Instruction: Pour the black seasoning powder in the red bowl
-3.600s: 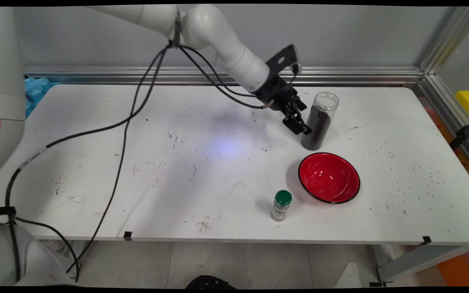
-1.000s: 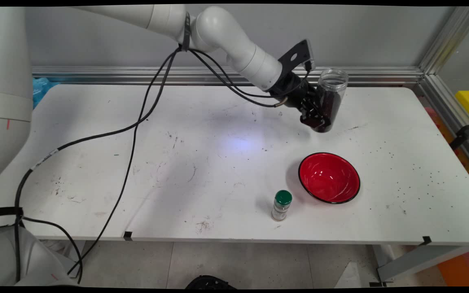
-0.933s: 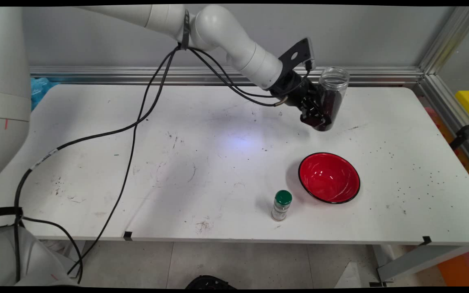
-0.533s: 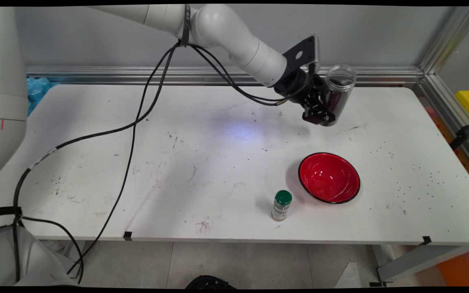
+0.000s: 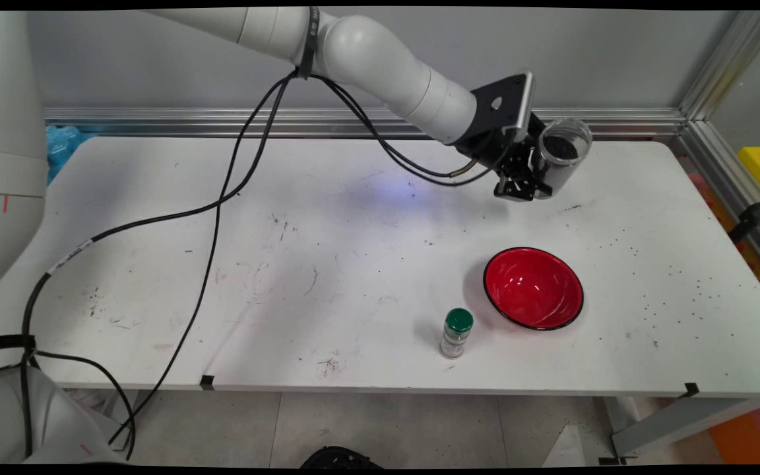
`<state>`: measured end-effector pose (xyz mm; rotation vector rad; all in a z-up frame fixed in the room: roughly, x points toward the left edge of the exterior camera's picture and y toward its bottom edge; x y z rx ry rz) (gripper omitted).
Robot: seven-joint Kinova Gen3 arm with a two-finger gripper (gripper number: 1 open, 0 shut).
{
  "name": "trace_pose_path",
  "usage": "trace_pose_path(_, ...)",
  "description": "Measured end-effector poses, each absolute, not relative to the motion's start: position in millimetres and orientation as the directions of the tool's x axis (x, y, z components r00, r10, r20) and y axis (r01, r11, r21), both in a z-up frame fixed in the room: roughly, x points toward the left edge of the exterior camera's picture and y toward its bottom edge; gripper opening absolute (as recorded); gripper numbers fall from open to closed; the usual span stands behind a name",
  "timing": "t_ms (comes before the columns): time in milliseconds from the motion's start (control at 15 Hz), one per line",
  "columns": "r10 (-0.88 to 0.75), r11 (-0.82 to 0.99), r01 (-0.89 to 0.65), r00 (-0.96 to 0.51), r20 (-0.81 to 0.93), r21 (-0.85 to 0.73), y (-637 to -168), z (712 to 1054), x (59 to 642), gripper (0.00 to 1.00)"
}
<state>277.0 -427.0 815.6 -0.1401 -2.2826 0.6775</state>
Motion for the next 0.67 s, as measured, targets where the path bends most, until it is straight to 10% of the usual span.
trace_pose_path(667,0.481,0.739,0.078,-0.757,0.443,-0.67,-418.0,796.4,268.0,0.0)
